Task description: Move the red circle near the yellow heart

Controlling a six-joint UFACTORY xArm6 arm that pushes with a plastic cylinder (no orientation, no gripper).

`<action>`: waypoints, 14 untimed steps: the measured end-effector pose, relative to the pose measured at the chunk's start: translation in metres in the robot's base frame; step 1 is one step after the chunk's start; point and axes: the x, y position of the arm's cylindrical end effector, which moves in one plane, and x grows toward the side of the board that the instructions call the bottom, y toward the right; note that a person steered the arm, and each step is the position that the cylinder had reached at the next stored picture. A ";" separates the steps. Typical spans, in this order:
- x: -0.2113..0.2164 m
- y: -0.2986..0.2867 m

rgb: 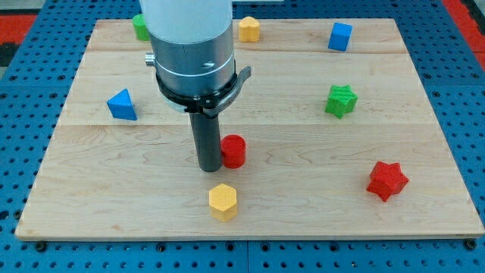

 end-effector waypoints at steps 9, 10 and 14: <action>-0.040 0.058; -0.018 0.066; -0.046 0.042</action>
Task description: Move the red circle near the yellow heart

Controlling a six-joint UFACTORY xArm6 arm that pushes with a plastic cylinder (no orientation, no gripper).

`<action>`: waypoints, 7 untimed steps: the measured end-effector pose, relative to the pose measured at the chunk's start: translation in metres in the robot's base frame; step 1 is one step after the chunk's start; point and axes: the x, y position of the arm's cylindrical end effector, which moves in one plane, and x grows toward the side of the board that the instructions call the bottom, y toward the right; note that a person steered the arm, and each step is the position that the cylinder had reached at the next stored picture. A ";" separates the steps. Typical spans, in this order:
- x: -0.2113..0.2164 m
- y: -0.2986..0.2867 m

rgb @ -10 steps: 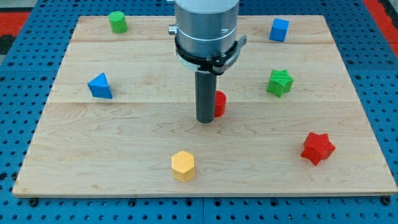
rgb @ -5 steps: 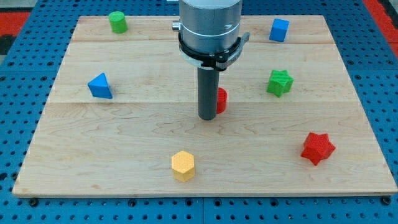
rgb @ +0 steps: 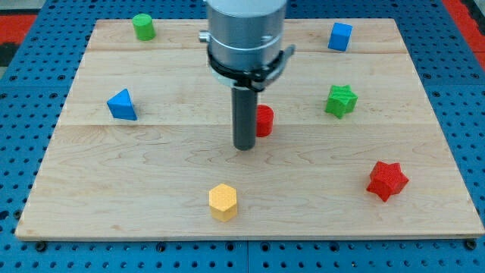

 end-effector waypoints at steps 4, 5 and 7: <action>-0.049 0.070; -0.090 0.079; -0.118 0.092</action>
